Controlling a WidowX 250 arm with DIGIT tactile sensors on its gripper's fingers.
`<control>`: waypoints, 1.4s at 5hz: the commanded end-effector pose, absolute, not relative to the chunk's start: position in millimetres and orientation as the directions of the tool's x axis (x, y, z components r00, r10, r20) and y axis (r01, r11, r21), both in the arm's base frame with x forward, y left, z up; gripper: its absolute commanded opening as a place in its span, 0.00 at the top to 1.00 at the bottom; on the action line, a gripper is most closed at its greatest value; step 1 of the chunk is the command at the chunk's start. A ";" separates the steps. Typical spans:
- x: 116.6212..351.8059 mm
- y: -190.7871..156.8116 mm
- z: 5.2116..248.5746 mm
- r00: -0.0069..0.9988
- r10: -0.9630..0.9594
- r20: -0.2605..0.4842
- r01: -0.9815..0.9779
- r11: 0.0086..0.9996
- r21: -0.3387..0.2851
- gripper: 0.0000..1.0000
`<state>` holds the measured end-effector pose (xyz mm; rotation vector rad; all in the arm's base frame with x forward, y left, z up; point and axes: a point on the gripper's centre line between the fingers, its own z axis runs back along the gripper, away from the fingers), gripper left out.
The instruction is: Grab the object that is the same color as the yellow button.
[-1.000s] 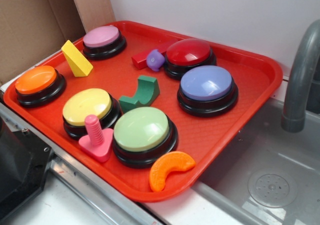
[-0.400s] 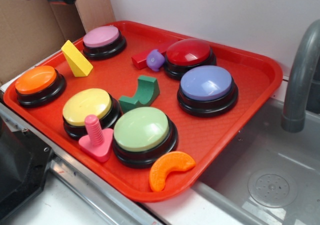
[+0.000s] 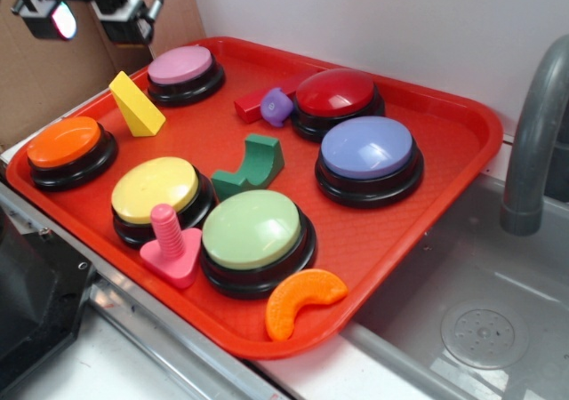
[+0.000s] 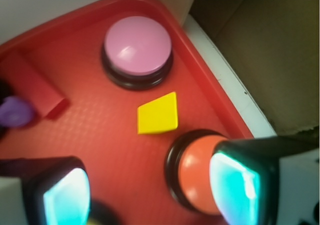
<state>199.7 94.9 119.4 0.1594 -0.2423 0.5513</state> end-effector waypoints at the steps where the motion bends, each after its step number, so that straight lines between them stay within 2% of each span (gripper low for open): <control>1: 202.1 132.0 90.5 0.719 0.608 0.335 -0.665 0.743 0.078 0.00; 3: 211.1 135.3 57.6 0.731 0.606 0.314 -0.651 0.758 0.052 0.00; 4: 213.2 134.1 50.8 0.748 0.587 0.310 -0.630 0.775 0.052 1.00; 6: 218.4 140.7 53.8 0.740 0.594 0.316 -0.629 0.777 0.015 1.00; 7: 223.0 131.6 79.0 0.774 0.562 0.292 -0.594 0.804 0.023 1.00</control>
